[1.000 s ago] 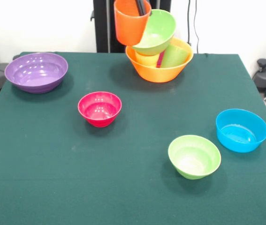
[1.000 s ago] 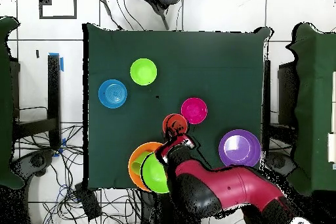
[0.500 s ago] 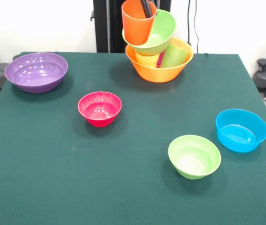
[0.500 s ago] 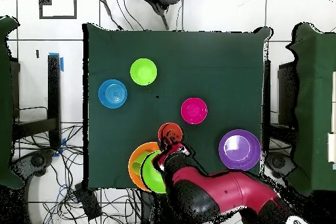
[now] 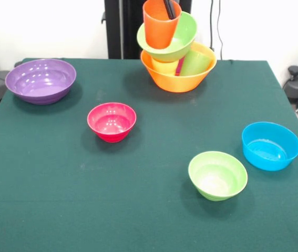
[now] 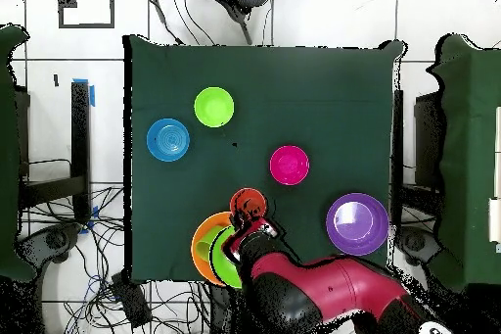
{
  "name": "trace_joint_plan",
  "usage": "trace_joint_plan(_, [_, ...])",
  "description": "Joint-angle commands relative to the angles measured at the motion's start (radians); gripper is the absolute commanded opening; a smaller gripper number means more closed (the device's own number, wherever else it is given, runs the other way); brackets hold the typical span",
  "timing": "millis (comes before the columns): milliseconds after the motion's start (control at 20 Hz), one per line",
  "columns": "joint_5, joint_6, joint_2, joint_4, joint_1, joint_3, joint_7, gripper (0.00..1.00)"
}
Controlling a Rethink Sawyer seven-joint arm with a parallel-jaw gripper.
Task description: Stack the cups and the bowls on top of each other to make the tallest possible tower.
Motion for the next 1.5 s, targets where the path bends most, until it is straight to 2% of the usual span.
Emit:
trace_joint_plan(50, [-0.020, -0.024, 0.013, 0.078, 0.036, 0.057, 0.160, 0.00])
trace_joint_plan(150, [-0.013, -0.024, 0.006, 0.086, 0.038, 0.064, 0.164, 0.00])
trace_joint_plan(350, [-0.033, -0.002, 0.019, 0.073, 0.069, -0.001, 0.159, 0.00])
trace_joint_plan(500, [-0.060, 0.013, 0.035, 0.077, 0.065, -0.029, 0.142, 0.00])
trace_joint_plan(900, [-0.082, 0.011, 0.028, 0.124, 0.028, -0.014, 0.123, 0.00])
trace_joint_plan(1050, [-0.106, 0.009, 0.029, 0.125, 0.031, -0.037, 0.120, 0.00])
trace_joint_plan(1200, [-0.149, 0.000, 0.047, 0.110, 0.057, -0.092, 0.127, 0.00])
trace_joint_plan(1500, [-0.193, 0.000, 0.051, 0.113, 0.058, -0.130, 0.131, 0.00])
